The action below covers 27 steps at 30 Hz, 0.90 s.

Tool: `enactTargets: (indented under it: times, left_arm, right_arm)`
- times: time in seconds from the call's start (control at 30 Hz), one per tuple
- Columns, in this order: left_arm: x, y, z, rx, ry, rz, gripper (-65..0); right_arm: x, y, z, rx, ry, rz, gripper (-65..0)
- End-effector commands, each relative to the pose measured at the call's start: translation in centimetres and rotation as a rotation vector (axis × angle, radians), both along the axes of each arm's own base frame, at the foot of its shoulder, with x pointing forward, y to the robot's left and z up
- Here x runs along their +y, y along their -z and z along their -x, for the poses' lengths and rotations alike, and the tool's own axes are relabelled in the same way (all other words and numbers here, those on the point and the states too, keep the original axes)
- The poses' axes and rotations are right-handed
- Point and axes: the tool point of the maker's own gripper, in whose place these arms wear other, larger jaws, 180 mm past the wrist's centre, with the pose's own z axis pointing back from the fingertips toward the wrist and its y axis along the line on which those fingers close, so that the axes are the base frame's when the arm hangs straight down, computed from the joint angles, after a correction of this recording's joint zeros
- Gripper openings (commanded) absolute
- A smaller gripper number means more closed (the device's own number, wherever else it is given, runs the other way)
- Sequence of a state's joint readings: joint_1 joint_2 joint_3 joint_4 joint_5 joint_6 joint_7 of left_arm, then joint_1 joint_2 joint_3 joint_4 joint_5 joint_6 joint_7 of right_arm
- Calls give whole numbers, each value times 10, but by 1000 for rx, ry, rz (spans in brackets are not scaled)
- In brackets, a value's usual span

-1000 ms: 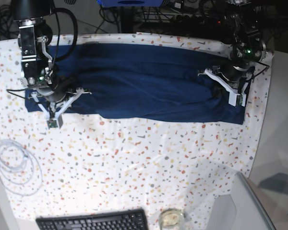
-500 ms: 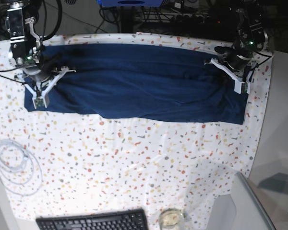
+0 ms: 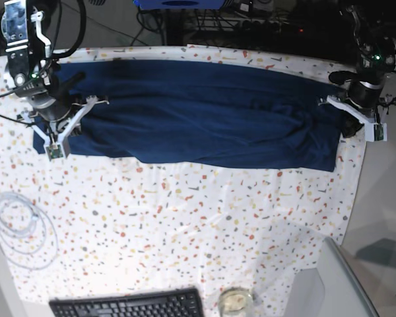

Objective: Layout the t-shirt on the table in an organized manner, then fold the t-shirt properly
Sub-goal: 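Grasp both ends of the navy strip with both grippers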

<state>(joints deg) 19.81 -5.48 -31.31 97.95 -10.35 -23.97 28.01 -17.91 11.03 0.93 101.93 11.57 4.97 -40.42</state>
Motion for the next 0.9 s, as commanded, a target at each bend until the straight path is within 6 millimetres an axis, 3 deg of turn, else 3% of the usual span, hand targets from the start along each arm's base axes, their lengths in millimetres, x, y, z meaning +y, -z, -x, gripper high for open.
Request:
enactTargets:
  times: [0.0,0.17,0.33,0.47,0.73,0.87]
  left_arm:
    - [-21,-4,-7,-28,46,24,-650]
    - [-83,9,-19,-25,148,126,-650]
    - [-85,37,-24,31,127,172,-650]
    - [-53,52,-17,71,49,162,-650]
    - [34,45,6,72,-131,78,-650]
    - [42,33,8,55,-132,53,-650]
  right_arm:
    - [1,-9,-16,-51,7,-7,-648]
    - [-6,19,-27,17,38,-8,-648]
    - [-16,39,-20,51,62,-3,-648]
    - [-27,54,-9,94,67,19,-648]
    - [-37,70,3,150,79,36,-648]
    - [-37,69,4,147,77,36,-648]
